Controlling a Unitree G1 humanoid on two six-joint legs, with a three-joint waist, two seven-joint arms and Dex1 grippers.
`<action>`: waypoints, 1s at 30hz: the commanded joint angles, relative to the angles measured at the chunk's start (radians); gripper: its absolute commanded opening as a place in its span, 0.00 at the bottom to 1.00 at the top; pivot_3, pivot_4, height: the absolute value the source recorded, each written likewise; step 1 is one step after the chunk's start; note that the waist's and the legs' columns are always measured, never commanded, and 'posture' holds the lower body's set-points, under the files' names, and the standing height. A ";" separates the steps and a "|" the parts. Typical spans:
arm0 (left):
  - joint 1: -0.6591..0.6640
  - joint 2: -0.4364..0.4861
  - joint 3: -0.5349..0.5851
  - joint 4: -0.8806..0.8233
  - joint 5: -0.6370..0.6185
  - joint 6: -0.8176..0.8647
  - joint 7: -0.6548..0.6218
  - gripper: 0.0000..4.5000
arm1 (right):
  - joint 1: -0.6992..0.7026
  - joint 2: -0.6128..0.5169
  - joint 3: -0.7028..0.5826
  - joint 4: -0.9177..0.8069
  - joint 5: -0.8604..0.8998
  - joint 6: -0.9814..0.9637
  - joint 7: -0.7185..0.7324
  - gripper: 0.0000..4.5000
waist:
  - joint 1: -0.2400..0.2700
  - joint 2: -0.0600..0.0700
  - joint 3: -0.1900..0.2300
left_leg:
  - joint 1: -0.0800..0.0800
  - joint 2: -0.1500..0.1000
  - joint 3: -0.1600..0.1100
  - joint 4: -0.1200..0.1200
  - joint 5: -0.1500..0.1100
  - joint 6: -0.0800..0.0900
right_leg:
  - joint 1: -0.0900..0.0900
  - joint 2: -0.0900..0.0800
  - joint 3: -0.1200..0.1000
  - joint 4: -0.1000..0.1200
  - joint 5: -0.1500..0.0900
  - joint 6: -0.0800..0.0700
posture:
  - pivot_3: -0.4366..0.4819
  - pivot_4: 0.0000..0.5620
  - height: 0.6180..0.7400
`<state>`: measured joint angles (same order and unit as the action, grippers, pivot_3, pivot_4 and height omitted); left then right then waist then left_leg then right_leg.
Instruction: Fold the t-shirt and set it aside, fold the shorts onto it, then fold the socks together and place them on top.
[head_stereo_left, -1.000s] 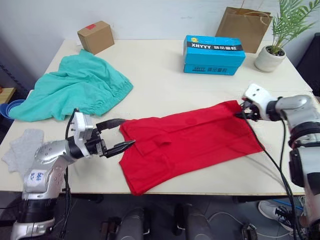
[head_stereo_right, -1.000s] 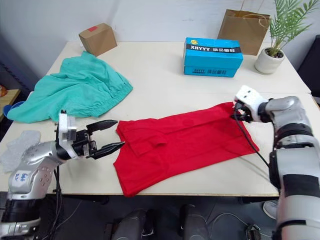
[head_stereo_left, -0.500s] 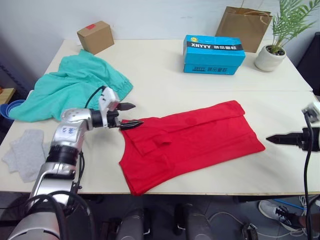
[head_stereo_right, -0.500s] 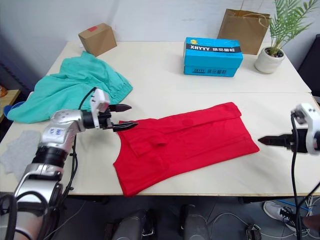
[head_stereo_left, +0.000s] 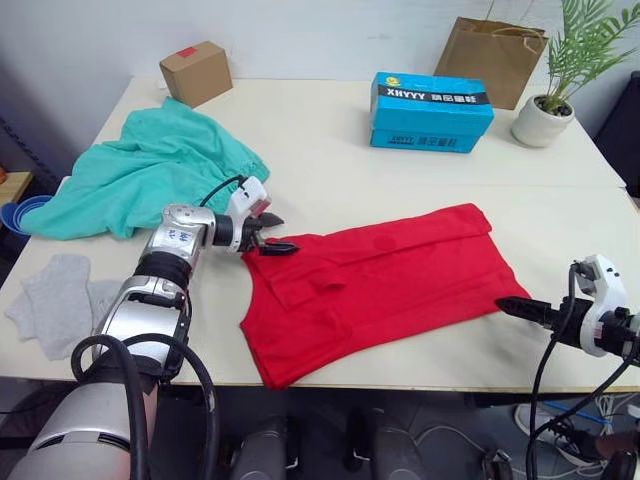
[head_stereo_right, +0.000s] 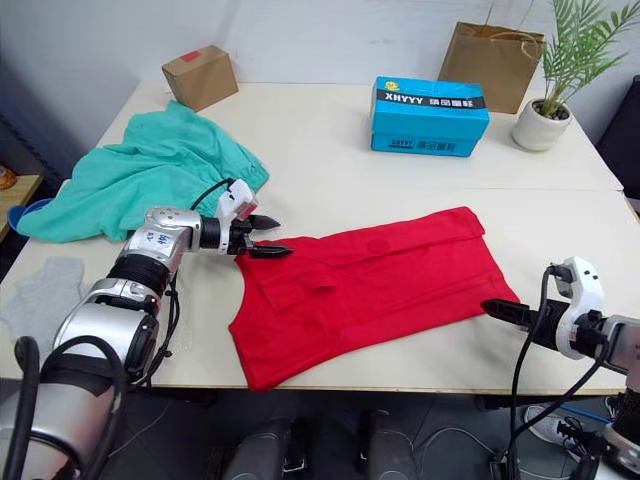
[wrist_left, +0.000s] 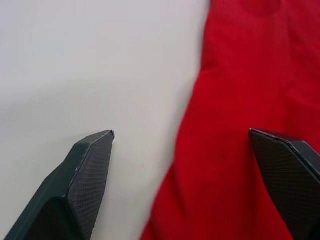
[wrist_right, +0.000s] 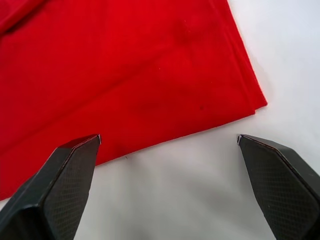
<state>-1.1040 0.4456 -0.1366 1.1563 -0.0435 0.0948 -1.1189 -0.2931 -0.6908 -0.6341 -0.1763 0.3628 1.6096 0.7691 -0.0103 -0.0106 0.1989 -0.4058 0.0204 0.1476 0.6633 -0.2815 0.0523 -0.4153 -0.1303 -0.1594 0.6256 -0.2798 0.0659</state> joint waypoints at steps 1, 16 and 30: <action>-0.017 -0.006 -0.001 0.010 0.022 0.022 -0.047 1.00 | -0.015 0.042 0.026 0.017 0.063 0.005 -0.063 0.99 | -0.004 -0.003 -0.001 | 0.000 0.000 0.000 0.000 0.000 0.000 | 0.000 0.000 0.000 0.000 0.000 0.000 | 0.48 0.27 1.00; 0.067 0.017 0.035 -0.025 0.021 0.039 -0.102 0.24 | -0.169 0.131 0.087 0.086 0.095 -0.017 -0.188 0.00 | -0.022 -0.004 -0.002 | 0.001 0.000 0.000 -0.001 0.000 -0.001 | 0.000 0.000 0.000 0.001 0.000 0.000 | 0.48 0.27 1.00; 0.510 0.054 0.185 -0.758 -0.119 0.364 0.107 0.00 | -0.469 0.141 0.347 0.526 0.010 -0.462 -0.190 0.00 | -0.045 -0.002 -0.002 | 0.001 0.000 0.001 -0.001 0.001 -0.001 | 0.000 0.000 0.002 0.003 0.000 0.000 | 0.48 0.27 1.00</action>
<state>-0.6455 0.4929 0.0367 0.4780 -0.1534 0.3945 -1.0655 -0.7282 -0.5509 -0.3044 0.3109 0.3859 1.2307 0.5769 -0.0552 -0.0129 0.1972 -0.4043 0.0206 0.1493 0.6618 -0.2800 0.0512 -0.4155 -0.1300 -0.1574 0.6288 -0.2801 0.0655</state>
